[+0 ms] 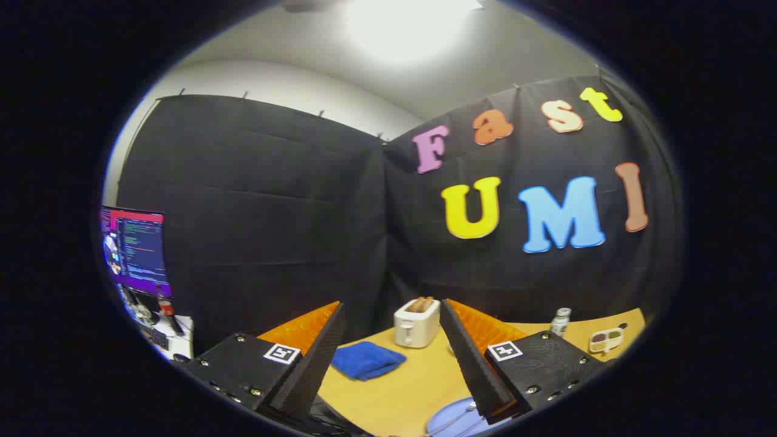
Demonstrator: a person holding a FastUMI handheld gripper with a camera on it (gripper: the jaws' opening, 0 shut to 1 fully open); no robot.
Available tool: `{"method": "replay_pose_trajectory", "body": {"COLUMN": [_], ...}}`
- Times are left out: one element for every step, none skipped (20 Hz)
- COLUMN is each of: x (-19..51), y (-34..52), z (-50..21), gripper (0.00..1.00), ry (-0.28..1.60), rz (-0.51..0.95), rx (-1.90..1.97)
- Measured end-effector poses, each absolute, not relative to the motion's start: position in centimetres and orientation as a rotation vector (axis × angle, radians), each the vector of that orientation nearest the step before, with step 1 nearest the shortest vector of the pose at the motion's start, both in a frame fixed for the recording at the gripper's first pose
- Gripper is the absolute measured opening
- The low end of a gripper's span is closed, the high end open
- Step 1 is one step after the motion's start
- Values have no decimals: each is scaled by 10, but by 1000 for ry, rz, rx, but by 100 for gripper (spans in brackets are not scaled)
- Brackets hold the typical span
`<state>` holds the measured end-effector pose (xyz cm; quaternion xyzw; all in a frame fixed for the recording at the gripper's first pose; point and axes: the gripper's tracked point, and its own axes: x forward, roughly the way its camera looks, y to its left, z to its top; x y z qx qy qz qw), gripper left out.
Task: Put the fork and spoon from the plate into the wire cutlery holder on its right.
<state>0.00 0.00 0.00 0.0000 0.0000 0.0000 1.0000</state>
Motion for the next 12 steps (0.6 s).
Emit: {"method": "replay_pose_trajectory", "body": {"x": [-3, -2, -2, 0, 0, -2, -4, -10, -14, -22, -29, -32], "y": [-23, -43, -59, -75, -86, -95, -95, -94, -93, -98, -100, -101], "z": [0, -5, -14, -30, -49, -75, -102, -125, -138, -147, -150, -148], "gripper": [97, 97, 97, 97, 97, 97, 97, 98, 98, 98, 98, 98], "ry": [-9, -1, 20, 53, 103, 176, 264, 357, 427, 470, 499, 515], "rz": [-68, -117, -178, -240, -299, -352, -394, -430, -469, -514, -546, -573], "rx": [-13, -19, -17, 11, 71, 138, 182, 198, 193, 170, 152, 138]}}
